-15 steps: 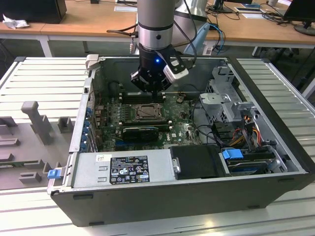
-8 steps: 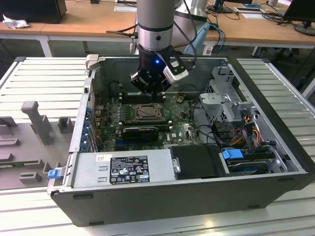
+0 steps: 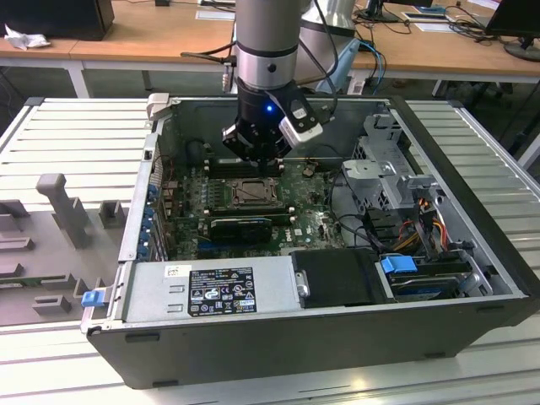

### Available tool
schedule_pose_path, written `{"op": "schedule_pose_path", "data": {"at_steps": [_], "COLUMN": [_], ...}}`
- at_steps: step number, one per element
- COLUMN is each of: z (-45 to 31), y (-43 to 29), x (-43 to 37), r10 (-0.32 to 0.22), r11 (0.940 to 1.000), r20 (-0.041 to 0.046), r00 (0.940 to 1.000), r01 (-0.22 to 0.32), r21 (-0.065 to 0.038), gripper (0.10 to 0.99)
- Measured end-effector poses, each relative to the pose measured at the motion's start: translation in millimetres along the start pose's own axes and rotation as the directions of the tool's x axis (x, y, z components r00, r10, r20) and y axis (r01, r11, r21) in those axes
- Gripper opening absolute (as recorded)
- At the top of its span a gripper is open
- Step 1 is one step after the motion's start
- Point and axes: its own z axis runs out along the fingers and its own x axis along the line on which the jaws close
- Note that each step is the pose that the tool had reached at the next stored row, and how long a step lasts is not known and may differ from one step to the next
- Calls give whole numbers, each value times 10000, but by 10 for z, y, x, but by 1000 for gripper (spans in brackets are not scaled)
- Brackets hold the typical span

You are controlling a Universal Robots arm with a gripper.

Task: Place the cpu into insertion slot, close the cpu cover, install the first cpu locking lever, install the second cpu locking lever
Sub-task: 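Install the second cpu locking lever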

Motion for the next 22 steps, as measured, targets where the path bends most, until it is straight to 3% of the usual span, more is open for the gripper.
{"op": "schedule_pose_path", "data": {"at_steps": [5, 6, 7, 10, 16, 19, 22], "z": [-1, -1, -2, 14, 112, 128, 149], "y": [-15, -36, -55, -130, -258, -297, -308], "x": [0, 2, 3, 7, 34, 84, 196], "r10": [-2, 2, 7, 11, 5, 5, 10], "r11": [10000, 10000, 10000, 9998, 9998, 9997, 9996], "r20": [-1, -21, -95, -121, -198, -208, -251], "r00": [10000, 10000, 10000, 9999, 9998, 9998, 9997], "r01": [2, -2, -8, -14, -9, -10, -17], "r21": [0, -13, -79, -198, -203, -238, -297], "gripper": [106, 106, 106, 106, 106, 106, 106]}}
